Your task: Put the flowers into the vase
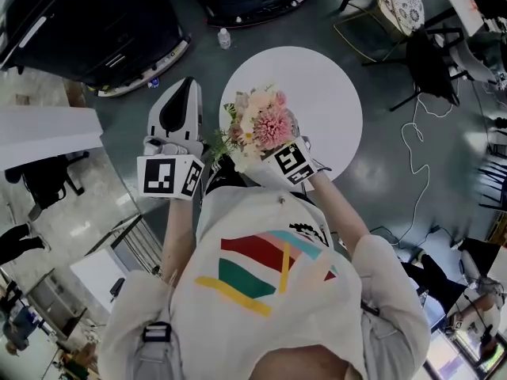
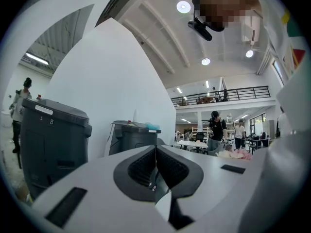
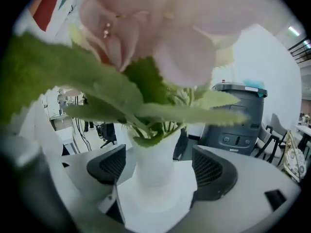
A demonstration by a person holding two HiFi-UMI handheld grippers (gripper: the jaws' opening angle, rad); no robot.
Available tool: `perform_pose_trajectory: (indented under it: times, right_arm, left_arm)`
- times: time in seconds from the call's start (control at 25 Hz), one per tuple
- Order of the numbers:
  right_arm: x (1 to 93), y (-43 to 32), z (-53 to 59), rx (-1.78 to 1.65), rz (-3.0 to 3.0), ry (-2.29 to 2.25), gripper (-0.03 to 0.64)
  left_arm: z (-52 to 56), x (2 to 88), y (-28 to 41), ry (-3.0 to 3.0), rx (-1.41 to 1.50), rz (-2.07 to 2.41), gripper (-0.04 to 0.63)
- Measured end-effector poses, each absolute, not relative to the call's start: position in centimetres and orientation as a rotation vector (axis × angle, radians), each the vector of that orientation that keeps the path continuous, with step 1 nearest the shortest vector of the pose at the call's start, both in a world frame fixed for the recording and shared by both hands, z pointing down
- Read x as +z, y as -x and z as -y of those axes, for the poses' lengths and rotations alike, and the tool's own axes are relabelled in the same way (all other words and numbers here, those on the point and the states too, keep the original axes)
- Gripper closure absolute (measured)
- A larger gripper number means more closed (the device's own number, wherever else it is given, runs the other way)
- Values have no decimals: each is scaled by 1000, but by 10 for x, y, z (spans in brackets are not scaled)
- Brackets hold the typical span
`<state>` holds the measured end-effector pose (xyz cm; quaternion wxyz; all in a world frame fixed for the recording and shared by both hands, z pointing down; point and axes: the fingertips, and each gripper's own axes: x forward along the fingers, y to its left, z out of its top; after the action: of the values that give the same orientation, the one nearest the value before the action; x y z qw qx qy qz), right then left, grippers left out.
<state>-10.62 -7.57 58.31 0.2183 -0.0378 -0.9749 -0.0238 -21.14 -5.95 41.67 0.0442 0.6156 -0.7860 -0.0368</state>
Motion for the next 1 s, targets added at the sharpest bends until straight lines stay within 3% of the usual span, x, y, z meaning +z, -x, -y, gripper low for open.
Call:
perform_pose_trajectory:
  times: [0.6,1.0]
  right_arm:
    - [608,49,85,71,2554,83,210]
    - [562,-16,180,264,2610,-420,213]
  left_arm:
    - [70,400,204,-1947,-102,2410,588]
    - [87,371,203,-2003,-124,2446,588]
